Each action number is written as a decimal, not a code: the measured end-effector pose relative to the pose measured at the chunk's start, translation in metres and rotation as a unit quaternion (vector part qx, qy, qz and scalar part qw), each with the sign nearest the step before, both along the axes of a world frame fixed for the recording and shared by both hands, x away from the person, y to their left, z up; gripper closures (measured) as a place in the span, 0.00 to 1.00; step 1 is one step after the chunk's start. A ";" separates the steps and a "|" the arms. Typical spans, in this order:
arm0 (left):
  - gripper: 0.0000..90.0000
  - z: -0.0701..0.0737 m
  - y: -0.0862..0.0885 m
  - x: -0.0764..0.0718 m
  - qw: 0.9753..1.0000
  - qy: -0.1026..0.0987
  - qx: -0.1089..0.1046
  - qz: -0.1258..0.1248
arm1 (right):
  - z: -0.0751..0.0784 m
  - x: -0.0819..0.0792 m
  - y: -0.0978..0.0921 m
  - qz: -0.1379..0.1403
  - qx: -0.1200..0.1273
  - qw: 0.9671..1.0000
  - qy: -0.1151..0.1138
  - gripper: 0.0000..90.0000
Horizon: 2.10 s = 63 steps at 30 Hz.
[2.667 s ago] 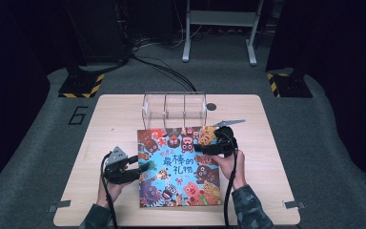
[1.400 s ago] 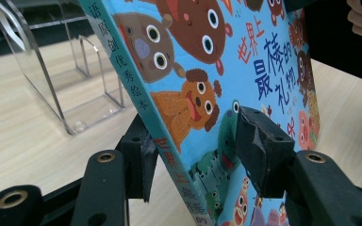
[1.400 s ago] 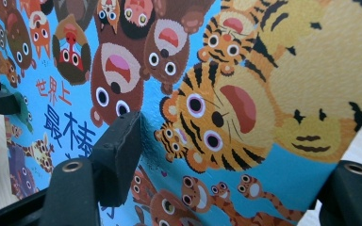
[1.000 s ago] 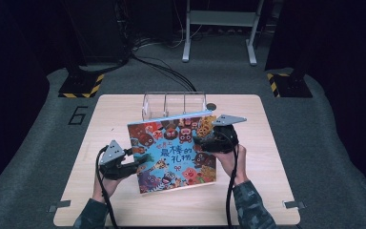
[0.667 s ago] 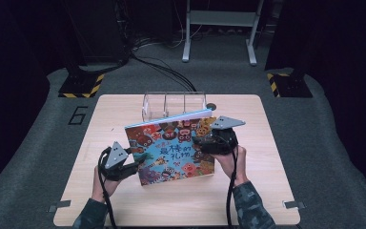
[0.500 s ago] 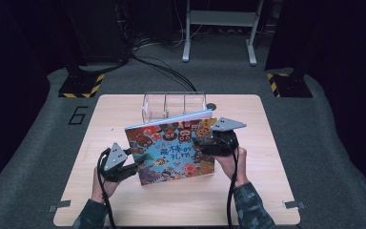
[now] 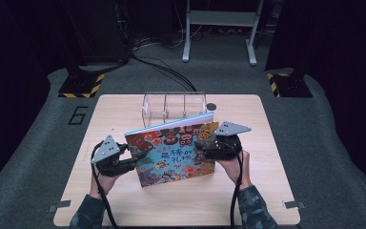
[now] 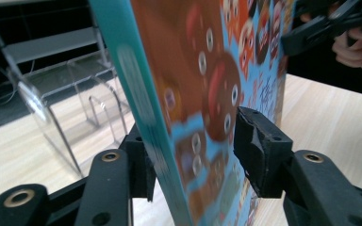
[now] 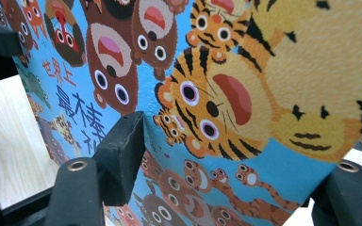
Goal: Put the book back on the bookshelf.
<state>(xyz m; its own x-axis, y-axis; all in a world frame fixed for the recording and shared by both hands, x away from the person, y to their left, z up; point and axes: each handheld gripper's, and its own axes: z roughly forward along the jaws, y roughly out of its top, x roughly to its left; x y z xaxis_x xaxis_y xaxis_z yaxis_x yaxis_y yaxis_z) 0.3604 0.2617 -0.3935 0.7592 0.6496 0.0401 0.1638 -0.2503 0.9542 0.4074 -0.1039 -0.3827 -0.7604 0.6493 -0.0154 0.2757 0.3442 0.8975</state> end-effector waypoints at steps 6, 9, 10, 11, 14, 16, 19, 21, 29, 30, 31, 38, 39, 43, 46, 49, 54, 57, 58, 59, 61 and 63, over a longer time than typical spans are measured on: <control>0.60 0.026 -0.001 0.003 1.000 -0.011 -0.005 -0.022 | 0.000 -0.001 0.001 0.002 0.003 1.000 0.003 0.35; 0.60 0.036 -0.002 0.004 0.999 -0.016 0.000 -0.031 | 0.000 -0.002 0.000 0.003 0.011 1.000 0.005 0.35; 0.60 0.038 -0.003 0.004 0.999 -0.020 0.002 -0.033 | 0.000 -0.003 -0.001 0.003 0.014 1.000 0.004 0.35; 0.60 0.041 -0.004 0.004 0.999 -0.020 0.007 -0.036 | 0.000 -0.003 -0.002 0.004 0.016 1.000 0.004 0.35; 0.60 0.047 -0.008 0.004 0.998 -0.024 0.015 -0.050 | 0.002 -0.005 -0.005 0.001 0.029 1.000 0.003 0.34; 0.61 0.050 -0.011 0.006 0.998 -0.021 0.022 -0.053 | 0.006 -0.006 -0.008 -0.001 0.038 0.999 -0.002 0.34; 0.63 0.053 -0.015 0.009 0.997 -0.014 0.030 -0.072 | 0.009 -0.007 -0.015 -0.004 0.051 0.999 -0.011 0.33; 0.64 0.054 -0.018 0.010 0.996 -0.010 0.035 -0.079 | 0.012 -0.009 -0.020 -0.012 0.063 0.998 -0.015 0.33; 0.78 0.057 -0.025 0.013 0.992 0.010 0.043 -0.117 | 0.012 0.011 -0.031 -0.014 0.113 0.993 0.024 0.22; 0.78 0.058 -0.025 0.014 0.992 0.012 0.044 -0.120 | 0.011 0.015 -0.031 -0.010 0.118 0.992 0.032 0.22; 0.79 0.058 -0.024 0.015 0.991 0.013 0.046 -0.124 | 0.009 0.019 -0.031 -0.006 0.128 0.991 0.039 0.20; 0.79 0.064 -0.025 0.021 0.991 0.040 0.060 -0.117 | 0.007 0.022 -0.024 0.019 0.129 0.991 0.042 0.28; 0.79 0.065 -0.026 0.022 0.990 0.050 0.060 -0.114 | 0.007 0.021 -0.023 0.017 0.127 0.991 0.039 0.29; 0.78 0.068 -0.031 0.026 0.989 0.069 0.070 -0.114 | 0.007 0.021 -0.021 0.009 0.121 0.992 0.032 0.31; 0.75 0.069 -0.038 0.031 0.985 0.102 0.080 -0.113 | 0.007 0.020 -0.022 0.005 0.122 0.992 0.034 0.33; 0.71 0.069 -0.043 0.035 0.982 0.118 0.097 -0.114 | 0.007 0.020 -0.022 0.006 0.121 0.992 0.032 0.34; 0.80 0.071 -0.049 0.036 0.981 0.115 0.113 -0.110 | 0.006 0.019 -0.024 0.003 0.117 0.993 0.032 0.32; 0.81 0.071 -0.047 0.039 0.979 0.129 0.108 -0.116 | 0.002 0.018 -0.030 -0.026 0.084 0.995 0.036 0.21; 0.81 0.071 -0.047 0.040 0.979 0.128 0.112 -0.116 | -0.001 0.016 -0.033 -0.035 0.077 0.996 0.040 0.20; 0.81 0.071 -0.048 0.040 0.978 0.131 0.114 -0.113 | -0.005 0.014 -0.039 -0.050 0.067 0.996 0.039 0.18; 0.81 0.072 -0.048 0.042 0.978 0.135 0.114 -0.112 | -0.016 0.008 -0.051 -0.083 0.052 0.994 0.044 0.16; 0.81 0.073 -0.048 0.043 0.977 0.136 0.122 -0.113 | -0.031 0.003 -0.063 -0.113 0.030 0.991 0.059 0.15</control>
